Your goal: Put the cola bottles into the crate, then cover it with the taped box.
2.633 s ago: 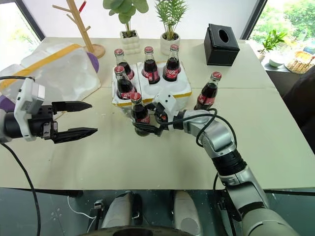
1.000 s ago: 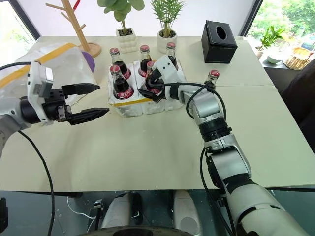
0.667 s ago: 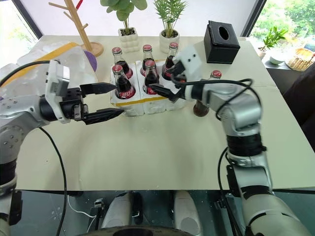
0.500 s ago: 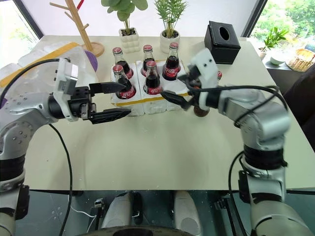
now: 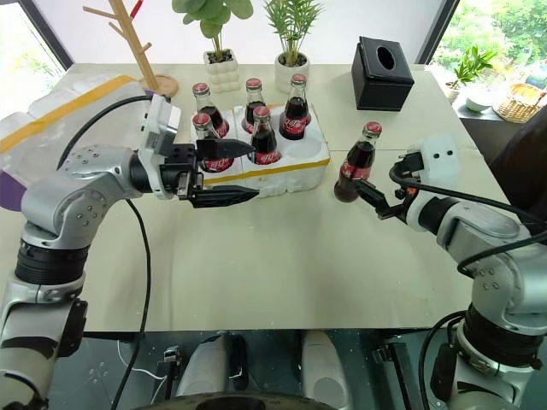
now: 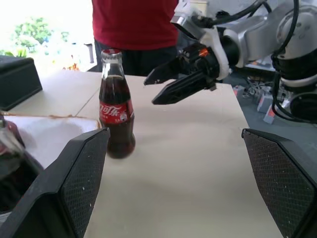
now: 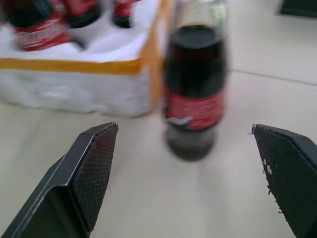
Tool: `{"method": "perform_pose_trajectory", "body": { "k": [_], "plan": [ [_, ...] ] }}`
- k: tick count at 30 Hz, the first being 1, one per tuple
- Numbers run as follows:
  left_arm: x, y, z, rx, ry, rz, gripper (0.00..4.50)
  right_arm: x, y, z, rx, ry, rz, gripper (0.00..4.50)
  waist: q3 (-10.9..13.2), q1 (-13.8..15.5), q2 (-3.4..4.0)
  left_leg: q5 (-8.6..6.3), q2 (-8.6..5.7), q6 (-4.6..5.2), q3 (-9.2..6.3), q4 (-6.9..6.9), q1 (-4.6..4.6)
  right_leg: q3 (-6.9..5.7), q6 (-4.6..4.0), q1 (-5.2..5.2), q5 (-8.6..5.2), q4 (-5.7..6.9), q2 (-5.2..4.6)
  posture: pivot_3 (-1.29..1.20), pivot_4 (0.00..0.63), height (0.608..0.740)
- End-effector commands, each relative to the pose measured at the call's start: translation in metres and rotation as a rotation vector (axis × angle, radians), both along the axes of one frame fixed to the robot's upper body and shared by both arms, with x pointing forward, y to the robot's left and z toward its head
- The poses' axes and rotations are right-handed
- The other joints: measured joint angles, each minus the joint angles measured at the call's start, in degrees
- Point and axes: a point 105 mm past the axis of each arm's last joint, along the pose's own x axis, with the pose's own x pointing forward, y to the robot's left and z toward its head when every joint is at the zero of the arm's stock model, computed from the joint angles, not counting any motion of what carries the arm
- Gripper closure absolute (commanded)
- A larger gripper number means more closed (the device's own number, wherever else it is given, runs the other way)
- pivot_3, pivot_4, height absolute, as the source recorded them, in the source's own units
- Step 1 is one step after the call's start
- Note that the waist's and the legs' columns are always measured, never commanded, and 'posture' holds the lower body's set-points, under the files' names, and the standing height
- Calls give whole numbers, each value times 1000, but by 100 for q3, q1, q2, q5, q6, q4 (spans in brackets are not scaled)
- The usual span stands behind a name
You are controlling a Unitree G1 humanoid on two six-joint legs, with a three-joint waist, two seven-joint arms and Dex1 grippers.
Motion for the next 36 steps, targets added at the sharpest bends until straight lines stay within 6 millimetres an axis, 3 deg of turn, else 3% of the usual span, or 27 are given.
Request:
{"method": "perform_pose_trajectory", "body": {
  "k": [1,10,19,22,23,28,31,34,36],
  "plan": [
    [-2,-2,9,-5,-49,-17,0,9,7,2,-2,-63,5,59,0,-1,0,0,0,0,0,0,0,0,0,0,0,0,1,0,150,740],
    [-3,2,16,-1,-67,7,0,41,4,-7,-16,-108,-49,59,0,17,0,0,-2,0,-1,1,-3,-1,1,0,0,0,-3,0,150,740],
    [-7,5,12,8,-57,29,0,74,15,-24,38,-100,-25,59,0,2,0,1,0,0,-1,1,-3,-1,1,-1,0,1,0,0,150,740],
    [-6,5,12,9,-60,39,0,81,11,-20,37,-125,-39,1328,0,16,0,1,0,0,-1,1,-3,-1,1,0,0,0,0,0,150,740],
    [-6,5,13,8,-61,43,0,82,9,-15,36,-138,-40,1761,0,19,0,1,-1,0,0,1,-3,-1,2,0,0,0,-2,0,150,740],
    [-6,9,14,-4,-68,75,0,78,-8,42,25,-302,-42,1722,8,17,13,1,-1,0,1,2,-11,-1,2,-7,1,0,-4,0,150,740],
    [-5,14,13,-8,-67,103,0,80,-7,79,20,-397,-21,1722,20,-9,33,1,-1,0,4,2,-15,1,5,-13,2,1,-4,0,150,740],
    [-6,16,14,-11,-68,114,0,83,23,110,77,-458,104,1722,20,-55,33,1,6,0,5,1,-12,4,4,-16,3,2,9,0,150,740],
    [-6,17,14,-10,-70,118,0,84,37,120,135,-459,162,1722,20,-80,33,1,12,0,4,-3,-7,6,2,-16,3,6,16,0,150,740]
  ]
}}
